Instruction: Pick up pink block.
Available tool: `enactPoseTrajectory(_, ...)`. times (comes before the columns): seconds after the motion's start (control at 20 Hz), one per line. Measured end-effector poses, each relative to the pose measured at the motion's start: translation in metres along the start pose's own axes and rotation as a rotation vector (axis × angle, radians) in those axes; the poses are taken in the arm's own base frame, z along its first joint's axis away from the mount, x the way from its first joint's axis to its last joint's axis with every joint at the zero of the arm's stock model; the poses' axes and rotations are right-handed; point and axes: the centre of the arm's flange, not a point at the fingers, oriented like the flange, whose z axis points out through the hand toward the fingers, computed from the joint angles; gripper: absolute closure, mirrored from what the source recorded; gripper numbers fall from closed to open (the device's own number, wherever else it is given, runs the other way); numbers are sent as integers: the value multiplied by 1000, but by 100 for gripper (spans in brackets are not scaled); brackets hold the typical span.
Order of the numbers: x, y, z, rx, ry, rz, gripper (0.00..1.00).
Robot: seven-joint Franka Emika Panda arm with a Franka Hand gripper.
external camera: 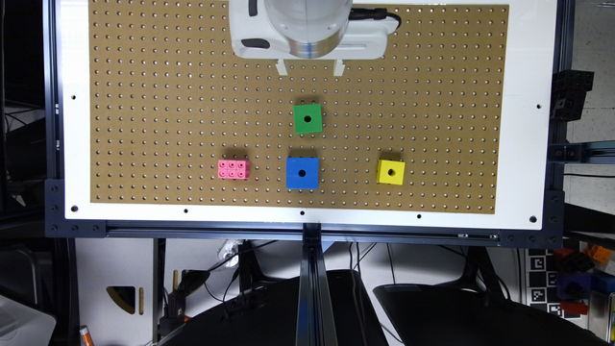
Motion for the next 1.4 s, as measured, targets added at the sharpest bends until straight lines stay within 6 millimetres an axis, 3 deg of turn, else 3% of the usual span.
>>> enactPoseTrajectory(0.3,14,11,-3,2,8,17,0)
enactPoseTrajectory(0.55,56,27,-10,15,27,30,0)
enactPoseTrajectory(0.9,124,17,7,19,32,37,0)
enactPoseTrajectory(1.15,145,13,10,21,40,43,0)
enactPoseTrajectory(1.4,173,32,4,29,60,42,0)
